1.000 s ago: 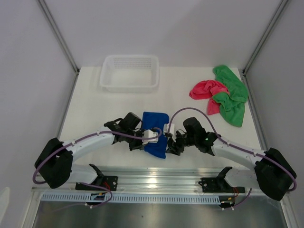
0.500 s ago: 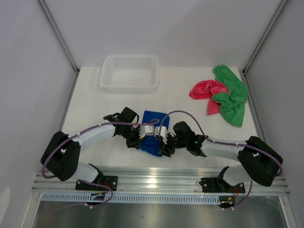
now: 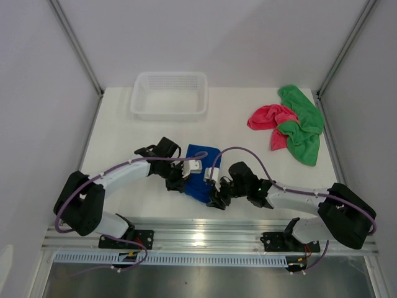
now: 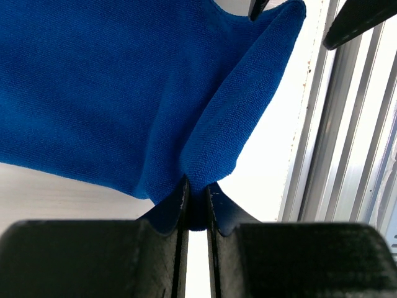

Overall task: Roll the towels
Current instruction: Fold the towel

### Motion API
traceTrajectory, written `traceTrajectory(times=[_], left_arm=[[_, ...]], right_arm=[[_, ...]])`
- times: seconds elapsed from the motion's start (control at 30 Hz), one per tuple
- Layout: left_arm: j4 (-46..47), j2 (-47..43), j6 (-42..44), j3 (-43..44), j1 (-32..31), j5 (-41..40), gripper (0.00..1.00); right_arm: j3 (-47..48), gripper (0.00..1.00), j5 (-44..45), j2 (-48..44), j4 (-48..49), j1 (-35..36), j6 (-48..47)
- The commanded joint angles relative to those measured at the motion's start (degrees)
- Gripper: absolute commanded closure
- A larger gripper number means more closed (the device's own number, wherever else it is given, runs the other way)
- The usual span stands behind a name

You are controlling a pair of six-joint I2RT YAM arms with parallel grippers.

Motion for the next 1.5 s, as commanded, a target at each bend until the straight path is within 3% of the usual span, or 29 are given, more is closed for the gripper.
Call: traceTrajectory(times=[0.0, 0.23, 0.3, 0.33, 0.37, 0.4, 0.47, 0.53, 0.73, 0.87, 0.97, 1.13, 1.27, 1.47], left_arm=[[1.03, -0.15, -0.23, 1.71, 0.59, 2.88, 0.86], [0.41, -0.77, 0.30, 1.80, 0.67, 2.70, 0.86], [0.15, -0.94, 0.48, 1.45, 0.67, 2.79, 0.86], [0.24, -1.12, 0.56, 1.54, 0.67, 2.88, 0.86], [0.15, -1.12, 0.65, 1.36, 0.67, 2.79, 0.86], [0.06, -1.12, 0.83, 1.36, 0.67, 2.88, 0.86], [-0.73, -1.20, 1.27, 1.54, 0.76, 2.70, 0.85], [-1.95, -1.38, 2.76, 1.54, 0.67, 2.44, 0.84], [-10.47, -4.53, 7.76, 2.59, 0.76, 3.04, 0.85], [-22.14, -8.05, 10.58, 2.94, 0.67, 10.67, 0.86], [-24.89, -9.11, 9.19, 4.08, 0.50, 13.07, 0.86], [-23.24, -5.35, 5.76, 6.89, 1.29, 13.25, 0.85], [-21.12, 1.85, 2.77, 14.70, 4.62, 10.88, 0.85], [-21.03, 10.56, 1.09, 22.45, 7.96, 4.90, 0.85]], right_arm=[[-0.21, 0.47, 1.94, 1.78, 3.82, 0.77, 1.45], [-0.03, 0.48, 3.61, 6.71, 7.34, 1.03, 3.73], [0.06, 0.52, 4.13, 7.07, 7.26, 1.03, 3.91], [0.15, 0.57, 4.31, 7.07, 7.26, 1.03, 4.09], [0.23, 0.74, 4.57, 7.07, 7.26, 1.03, 4.35], [0.67, 0.81, 5.27, 7.33, 7.08, 1.12, 4.61], [1.29, 0.94, 5.37, 7.42, 5.34, 1.03, 4.44], [2.42, 0.97, 4.41, 6.89, 3.49, 1.03, 3.91], [3.22, 1.00, -5.06, -0.91, -5.56, 1.03, 1.89], [5.58, 1.00, -9.21, -5.49, -18.71, 1.03, 0.32], [8.75, 1.00, -15.33, -6.99, -25.85, -0.97, -3.47], [14.20, 1.00, -17.31, -1.56, -29.12, -8.01, -4.44], [22.28, 1.00, -14.32, 6.95, -31.76, -14.16, -5.67], [29.41, 1.00, -9.67, 14.27, -31.85, -17.42, -5.58]])
